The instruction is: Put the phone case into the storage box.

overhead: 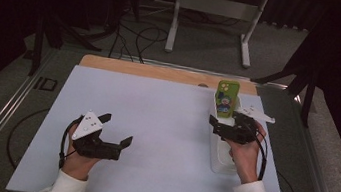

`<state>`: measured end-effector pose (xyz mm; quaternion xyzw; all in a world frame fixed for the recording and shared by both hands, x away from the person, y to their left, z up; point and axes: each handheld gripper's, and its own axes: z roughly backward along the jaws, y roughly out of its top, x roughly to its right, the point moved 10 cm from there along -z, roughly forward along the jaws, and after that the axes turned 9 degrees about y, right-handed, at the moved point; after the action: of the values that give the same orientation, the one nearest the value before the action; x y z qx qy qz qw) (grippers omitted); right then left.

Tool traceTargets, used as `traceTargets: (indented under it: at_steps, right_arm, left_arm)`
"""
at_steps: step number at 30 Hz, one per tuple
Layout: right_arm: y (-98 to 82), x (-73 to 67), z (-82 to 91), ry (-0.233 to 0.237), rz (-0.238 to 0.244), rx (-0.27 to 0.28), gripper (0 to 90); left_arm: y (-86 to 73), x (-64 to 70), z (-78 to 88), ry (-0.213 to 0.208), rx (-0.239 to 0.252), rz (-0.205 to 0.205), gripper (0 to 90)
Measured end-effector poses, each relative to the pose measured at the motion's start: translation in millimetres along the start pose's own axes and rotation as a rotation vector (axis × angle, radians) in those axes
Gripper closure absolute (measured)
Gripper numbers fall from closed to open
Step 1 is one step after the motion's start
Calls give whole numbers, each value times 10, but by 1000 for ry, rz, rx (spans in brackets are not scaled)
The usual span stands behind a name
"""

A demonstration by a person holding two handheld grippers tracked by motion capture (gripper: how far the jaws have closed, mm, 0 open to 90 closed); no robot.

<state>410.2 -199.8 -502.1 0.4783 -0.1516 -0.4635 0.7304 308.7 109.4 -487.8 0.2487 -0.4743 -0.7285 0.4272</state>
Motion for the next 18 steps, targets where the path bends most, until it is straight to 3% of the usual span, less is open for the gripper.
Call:
traceTargets:
  at_steps: [11,18]
  right_arm:
    - [7,-187,135,30,21,51,89]
    - [2,-333,192,30,66,65,89]
  left_arm:
    - [0,-37,18,3,2,3,10]
    - [1,-62,31,6,4,4,10]
